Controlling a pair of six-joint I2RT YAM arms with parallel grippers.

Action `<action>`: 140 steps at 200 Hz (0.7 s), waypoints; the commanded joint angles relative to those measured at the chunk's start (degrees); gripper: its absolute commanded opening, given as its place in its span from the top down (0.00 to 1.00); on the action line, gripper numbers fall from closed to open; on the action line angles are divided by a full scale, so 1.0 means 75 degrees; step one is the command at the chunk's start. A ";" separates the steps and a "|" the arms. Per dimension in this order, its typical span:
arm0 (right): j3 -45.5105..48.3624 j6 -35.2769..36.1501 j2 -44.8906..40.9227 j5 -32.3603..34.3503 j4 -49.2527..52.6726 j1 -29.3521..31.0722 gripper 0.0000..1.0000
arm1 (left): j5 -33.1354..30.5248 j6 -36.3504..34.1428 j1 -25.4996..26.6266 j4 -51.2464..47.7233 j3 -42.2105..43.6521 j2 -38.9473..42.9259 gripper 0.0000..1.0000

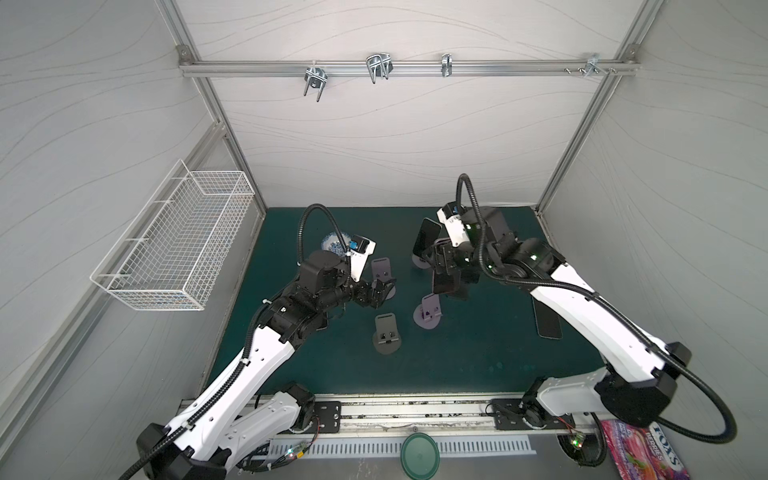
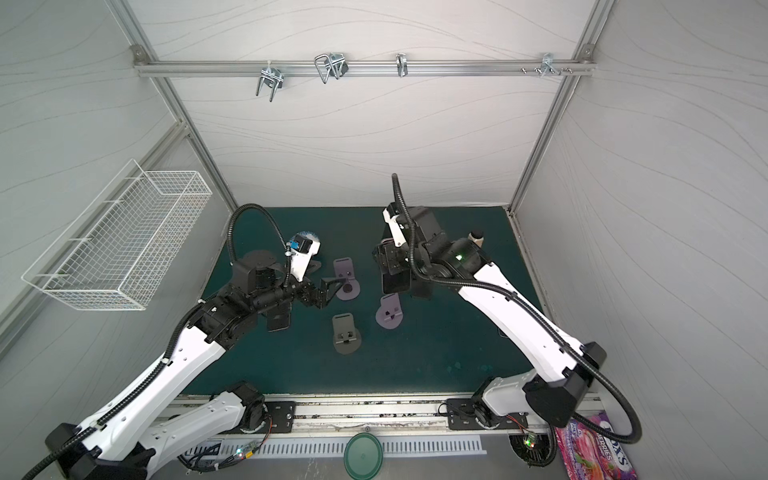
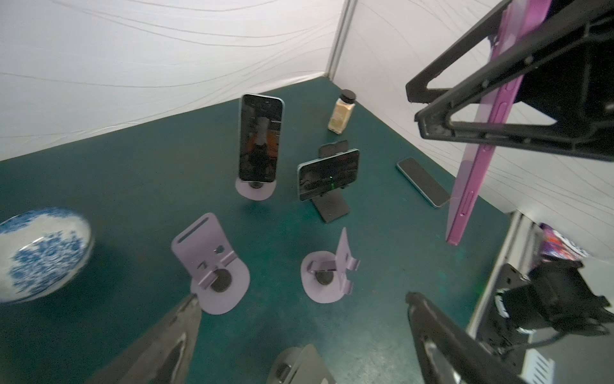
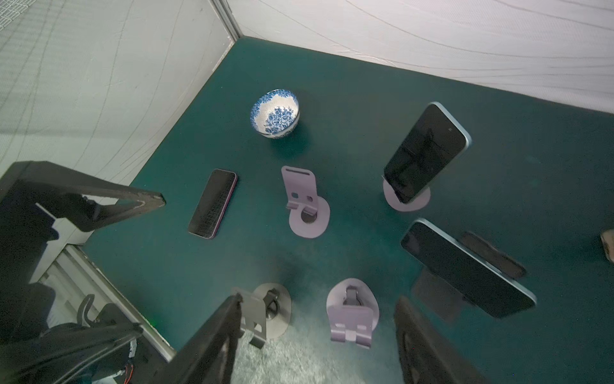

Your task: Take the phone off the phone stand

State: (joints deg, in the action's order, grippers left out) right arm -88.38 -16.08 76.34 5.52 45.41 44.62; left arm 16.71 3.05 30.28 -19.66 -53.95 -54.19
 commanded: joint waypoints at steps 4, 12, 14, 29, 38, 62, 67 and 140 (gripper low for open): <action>0.0394 -0.0122 -0.0790 -0.0091 0.0985 -0.0308 0.41 | 0.0790 -0.0088 0.0366 0.0407 -0.0490 -0.0249 0.03; 0.0550 -0.0140 -0.1004 -0.0094 0.1199 -0.0410 0.41 | 0.0849 -0.0122 0.0504 0.0475 -0.0534 -0.0344 0.03; 0.0585 -0.0135 -0.1053 -0.0083 0.1261 -0.0434 0.41 | 0.0862 -0.0130 0.0537 0.0482 -0.0545 -0.0368 0.03; 0.0870 -0.0139 -0.1415 -0.0079 0.1619 -0.0625 0.41 | 0.0910 -0.0217 0.0814 0.0596 -0.0648 -0.0572 0.03; 0.1031 -0.0130 -0.1603 -0.0090 0.1812 -0.0726 0.41 | 0.0913 -0.0283 0.1018 0.0629 -0.0729 -0.0706 0.03; 0.1449 -0.0130 -0.1977 -0.0266 0.2253 -0.1045 0.41 | 0.0813 -0.0448 0.1604 0.0596 -0.1035 -0.1107 0.03; 0.1534 -0.0141 -0.2028 -0.0333 0.2318 -0.1118 0.41 | 0.0756 -0.0504 0.1742 0.0578 -0.1093 -0.1192 0.03; 0.2772 -0.0177 -0.2261 -0.1328 0.2280 -0.2328 0.40 | 0.0617 -0.0600 0.2571 0.1230 -0.0796 -0.1998 0.03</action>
State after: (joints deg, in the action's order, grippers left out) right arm -69.89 -17.17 60.29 -0.62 62.61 30.15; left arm 21.26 0.10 48.97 -14.94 -60.25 -67.88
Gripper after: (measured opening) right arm 0.716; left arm 0.968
